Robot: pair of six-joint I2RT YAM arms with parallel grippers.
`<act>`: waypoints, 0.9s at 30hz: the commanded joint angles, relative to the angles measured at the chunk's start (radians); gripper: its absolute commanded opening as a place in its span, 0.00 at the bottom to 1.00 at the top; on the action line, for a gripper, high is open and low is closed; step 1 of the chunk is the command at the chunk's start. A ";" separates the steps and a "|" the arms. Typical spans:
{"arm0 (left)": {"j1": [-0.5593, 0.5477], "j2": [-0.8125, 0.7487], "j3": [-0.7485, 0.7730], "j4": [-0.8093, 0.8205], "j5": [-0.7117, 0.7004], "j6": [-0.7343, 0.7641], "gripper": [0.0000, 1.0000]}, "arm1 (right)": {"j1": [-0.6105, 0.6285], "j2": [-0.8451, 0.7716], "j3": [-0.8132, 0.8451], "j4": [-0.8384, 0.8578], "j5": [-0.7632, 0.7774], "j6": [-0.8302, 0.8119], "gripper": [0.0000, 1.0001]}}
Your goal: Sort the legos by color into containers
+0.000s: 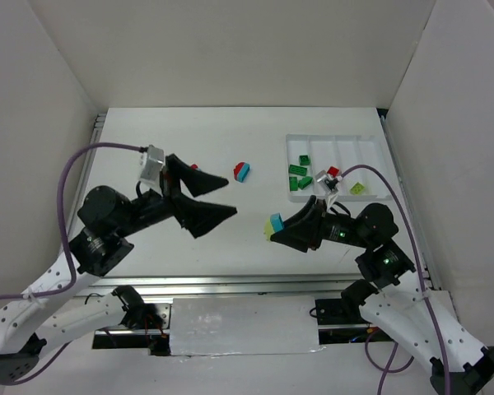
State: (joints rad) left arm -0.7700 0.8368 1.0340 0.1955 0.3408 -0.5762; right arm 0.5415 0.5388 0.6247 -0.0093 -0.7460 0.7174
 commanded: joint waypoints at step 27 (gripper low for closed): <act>-0.120 -0.036 -0.189 0.059 0.214 -0.131 0.52 | 0.319 0.271 0.141 0.328 0.073 -0.113 0.00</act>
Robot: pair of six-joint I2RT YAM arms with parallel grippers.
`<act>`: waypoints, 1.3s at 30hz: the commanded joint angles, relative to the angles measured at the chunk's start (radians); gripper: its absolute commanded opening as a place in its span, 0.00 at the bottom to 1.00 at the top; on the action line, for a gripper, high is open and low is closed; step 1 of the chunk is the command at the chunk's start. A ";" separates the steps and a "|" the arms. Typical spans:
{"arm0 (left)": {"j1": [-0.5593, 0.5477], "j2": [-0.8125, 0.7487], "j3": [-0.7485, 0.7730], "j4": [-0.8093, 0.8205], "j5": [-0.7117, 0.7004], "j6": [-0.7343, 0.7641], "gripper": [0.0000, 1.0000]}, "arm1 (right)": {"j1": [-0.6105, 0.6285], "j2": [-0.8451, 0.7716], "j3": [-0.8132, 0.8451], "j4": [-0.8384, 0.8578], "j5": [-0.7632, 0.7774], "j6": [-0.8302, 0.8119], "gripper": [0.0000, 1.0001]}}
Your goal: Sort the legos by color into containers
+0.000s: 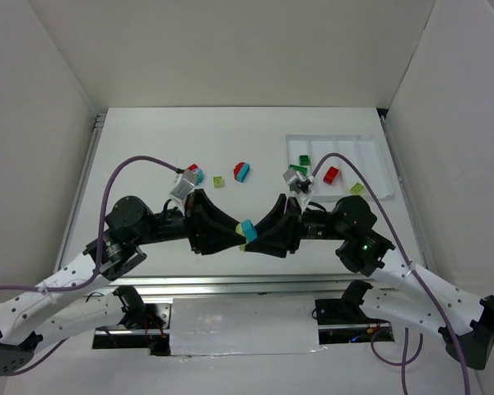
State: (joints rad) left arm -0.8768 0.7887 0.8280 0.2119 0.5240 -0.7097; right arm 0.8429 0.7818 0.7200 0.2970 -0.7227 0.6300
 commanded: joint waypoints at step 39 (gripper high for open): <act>-0.011 -0.043 0.060 -0.132 0.070 0.153 0.00 | -0.069 -0.128 -0.033 -0.116 0.109 -0.220 0.00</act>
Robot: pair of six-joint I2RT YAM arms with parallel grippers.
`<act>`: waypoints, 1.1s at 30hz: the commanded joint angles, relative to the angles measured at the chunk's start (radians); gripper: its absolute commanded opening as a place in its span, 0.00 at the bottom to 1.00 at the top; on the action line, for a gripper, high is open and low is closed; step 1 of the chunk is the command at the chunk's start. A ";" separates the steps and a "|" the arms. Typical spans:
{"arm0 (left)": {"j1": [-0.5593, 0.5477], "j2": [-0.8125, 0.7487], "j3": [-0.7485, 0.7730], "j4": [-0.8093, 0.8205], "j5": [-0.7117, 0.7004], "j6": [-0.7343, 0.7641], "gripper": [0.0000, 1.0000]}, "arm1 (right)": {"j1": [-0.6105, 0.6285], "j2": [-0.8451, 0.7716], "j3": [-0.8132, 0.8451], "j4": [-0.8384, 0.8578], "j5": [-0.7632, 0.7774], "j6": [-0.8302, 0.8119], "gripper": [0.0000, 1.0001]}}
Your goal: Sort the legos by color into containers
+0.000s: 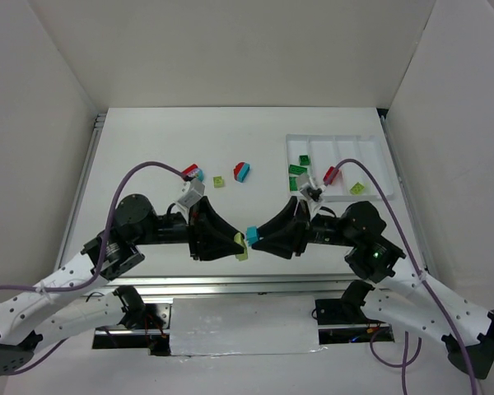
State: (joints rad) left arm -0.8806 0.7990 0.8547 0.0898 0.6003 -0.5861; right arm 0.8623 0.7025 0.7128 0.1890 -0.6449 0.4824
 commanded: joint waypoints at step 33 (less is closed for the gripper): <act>0.012 -0.164 -0.151 -0.455 -0.609 -0.029 0.00 | -1.120 1.201 0.876 -0.780 1.012 0.157 0.02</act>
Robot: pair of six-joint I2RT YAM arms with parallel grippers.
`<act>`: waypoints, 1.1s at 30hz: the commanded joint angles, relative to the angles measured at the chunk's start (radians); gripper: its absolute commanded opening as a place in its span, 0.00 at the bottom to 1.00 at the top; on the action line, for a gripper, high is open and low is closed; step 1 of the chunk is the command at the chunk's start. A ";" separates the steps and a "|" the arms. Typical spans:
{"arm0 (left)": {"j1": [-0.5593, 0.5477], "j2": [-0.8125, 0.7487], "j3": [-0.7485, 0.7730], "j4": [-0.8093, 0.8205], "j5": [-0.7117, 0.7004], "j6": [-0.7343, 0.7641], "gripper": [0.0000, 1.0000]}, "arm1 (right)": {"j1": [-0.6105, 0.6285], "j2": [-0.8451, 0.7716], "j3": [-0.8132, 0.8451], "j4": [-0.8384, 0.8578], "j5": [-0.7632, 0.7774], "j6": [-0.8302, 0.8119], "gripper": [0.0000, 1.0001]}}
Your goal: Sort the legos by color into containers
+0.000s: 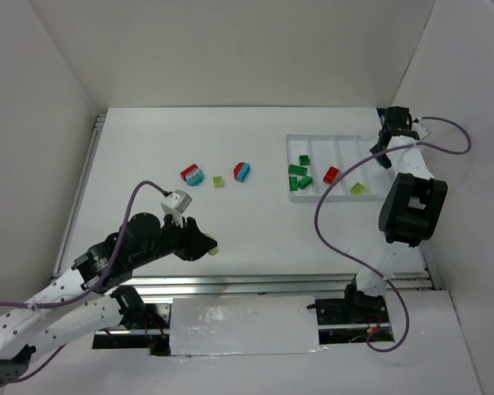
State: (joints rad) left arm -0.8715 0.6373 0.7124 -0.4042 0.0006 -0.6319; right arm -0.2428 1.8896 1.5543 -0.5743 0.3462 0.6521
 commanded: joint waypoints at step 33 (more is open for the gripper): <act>0.121 0.156 0.107 0.405 0.220 -0.028 0.00 | 0.416 -0.568 -0.492 0.496 -0.972 -0.155 0.99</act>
State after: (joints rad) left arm -0.7914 0.7727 0.7441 -0.1669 0.1177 -0.6388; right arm 0.0162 1.5227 1.1690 -0.3328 -0.1917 0.5800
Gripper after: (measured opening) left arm 0.475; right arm 0.992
